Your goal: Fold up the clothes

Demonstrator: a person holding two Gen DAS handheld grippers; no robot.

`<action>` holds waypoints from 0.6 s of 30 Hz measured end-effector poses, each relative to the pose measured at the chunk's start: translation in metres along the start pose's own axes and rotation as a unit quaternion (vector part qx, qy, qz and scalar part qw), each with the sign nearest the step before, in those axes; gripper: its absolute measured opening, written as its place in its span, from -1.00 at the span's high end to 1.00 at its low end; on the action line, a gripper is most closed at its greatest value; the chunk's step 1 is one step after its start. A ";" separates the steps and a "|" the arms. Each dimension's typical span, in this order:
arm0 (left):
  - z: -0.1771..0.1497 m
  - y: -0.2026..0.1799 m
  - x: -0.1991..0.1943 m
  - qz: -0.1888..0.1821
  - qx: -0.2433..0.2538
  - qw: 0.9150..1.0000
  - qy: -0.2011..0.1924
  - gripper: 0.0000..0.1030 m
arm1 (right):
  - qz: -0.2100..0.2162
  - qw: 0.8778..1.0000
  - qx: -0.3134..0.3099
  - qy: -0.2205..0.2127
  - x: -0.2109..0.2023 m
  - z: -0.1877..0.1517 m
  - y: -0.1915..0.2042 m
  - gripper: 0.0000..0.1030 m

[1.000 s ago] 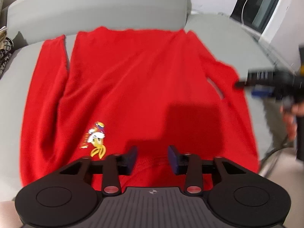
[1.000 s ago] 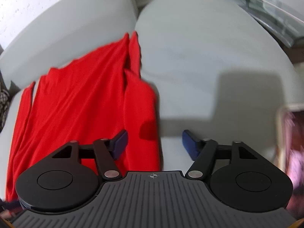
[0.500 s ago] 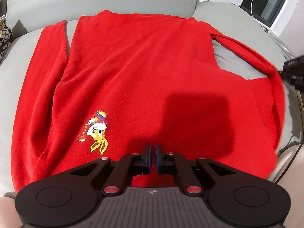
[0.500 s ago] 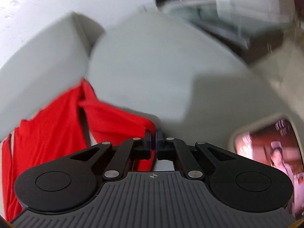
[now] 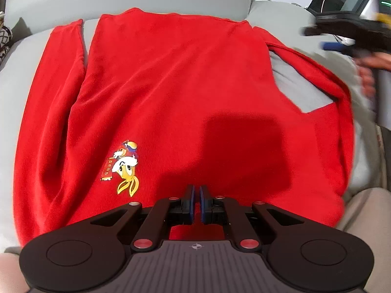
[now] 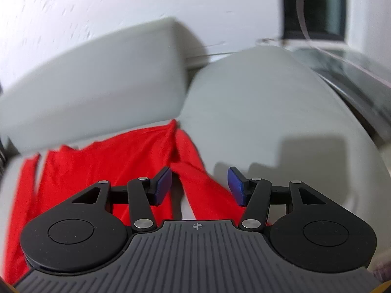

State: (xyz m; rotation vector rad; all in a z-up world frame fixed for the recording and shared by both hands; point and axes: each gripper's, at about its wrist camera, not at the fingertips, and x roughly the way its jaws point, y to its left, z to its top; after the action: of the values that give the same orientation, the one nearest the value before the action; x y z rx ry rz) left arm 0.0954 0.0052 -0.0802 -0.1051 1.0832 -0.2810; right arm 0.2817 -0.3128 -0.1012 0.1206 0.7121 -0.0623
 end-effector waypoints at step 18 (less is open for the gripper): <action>0.020 0.008 -0.027 -0.052 -0.034 0.997 -0.035 0.63 | -0.081 0.985 -0.151 0.018 0.037 0.024 0.034 0.91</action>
State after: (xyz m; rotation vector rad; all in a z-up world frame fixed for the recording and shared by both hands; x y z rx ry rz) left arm 0.1032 0.0196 -0.0495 -0.2303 1.0189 -0.3316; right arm 0.3288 -0.2827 -0.1044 -0.2277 0.7596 -0.1067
